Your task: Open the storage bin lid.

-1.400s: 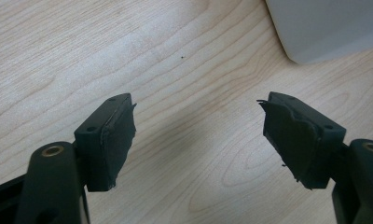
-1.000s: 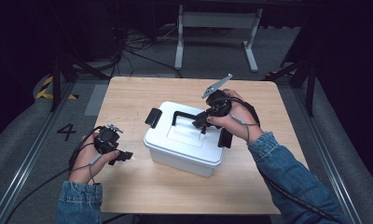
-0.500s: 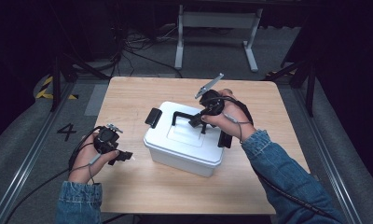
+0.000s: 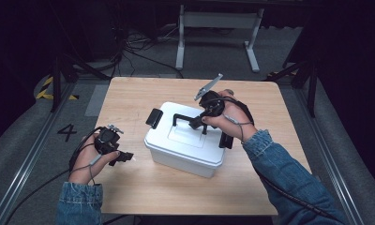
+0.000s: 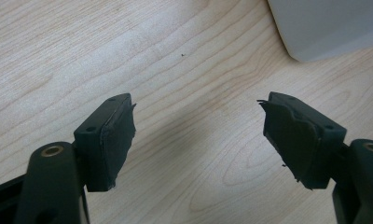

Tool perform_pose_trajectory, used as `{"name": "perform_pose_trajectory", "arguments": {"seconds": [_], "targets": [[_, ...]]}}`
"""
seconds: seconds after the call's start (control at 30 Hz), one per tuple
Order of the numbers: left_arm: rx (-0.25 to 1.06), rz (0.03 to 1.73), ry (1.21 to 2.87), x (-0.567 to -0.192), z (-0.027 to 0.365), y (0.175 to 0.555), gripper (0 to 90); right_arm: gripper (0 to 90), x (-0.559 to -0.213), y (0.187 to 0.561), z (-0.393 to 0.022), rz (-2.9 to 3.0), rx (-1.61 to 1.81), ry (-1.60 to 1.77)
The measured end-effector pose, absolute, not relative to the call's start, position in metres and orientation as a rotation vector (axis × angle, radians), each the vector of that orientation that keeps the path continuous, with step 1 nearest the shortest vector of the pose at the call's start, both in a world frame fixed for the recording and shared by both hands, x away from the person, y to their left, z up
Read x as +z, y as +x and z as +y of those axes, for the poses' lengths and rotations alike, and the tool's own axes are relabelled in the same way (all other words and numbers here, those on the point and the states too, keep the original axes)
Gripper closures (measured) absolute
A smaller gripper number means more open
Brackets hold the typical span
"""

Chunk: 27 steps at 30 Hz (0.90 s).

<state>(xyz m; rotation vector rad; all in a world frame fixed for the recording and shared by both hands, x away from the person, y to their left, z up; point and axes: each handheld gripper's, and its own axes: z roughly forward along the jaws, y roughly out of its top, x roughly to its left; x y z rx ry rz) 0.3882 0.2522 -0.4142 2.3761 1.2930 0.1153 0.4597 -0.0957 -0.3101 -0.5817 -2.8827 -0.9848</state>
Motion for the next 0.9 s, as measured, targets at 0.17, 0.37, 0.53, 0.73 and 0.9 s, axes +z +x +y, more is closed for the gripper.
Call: {"name": "perform_pose_trajectory", "arguments": {"seconds": [0.17, 0.37, 0.53, 0.73, 0.9], "targets": [[0.112, 1.293, 2.377, -0.414, 0.252, 0.388, 25.7, 84.6, -0.309, 0.46, -0.096, -2.881, -1.004, -0.545], [0.112, 1.291, 2.379, -0.415, 0.253, 0.389, 25.7, 84.7, -0.303, 0.459, -0.095, -2.894, -1.026, -0.527], [0.118, 1.281, 2.381, -0.414, 0.252, 0.39, 25.7, 84.7, -0.294, 0.459, -0.099, -2.89, -1.061, -0.531], [0.113, 1.275, 2.381, -0.415, 0.249, 0.393, 25.7, 84.7, -0.282, 0.456, -0.105, -2.89, -1.097, -0.538], [0.108, 1.277, 2.387, -0.416, 0.249, 0.393, 25.7, 84.7, -0.274, 0.453, -0.111, -2.893, -1.125, -0.534]]}}
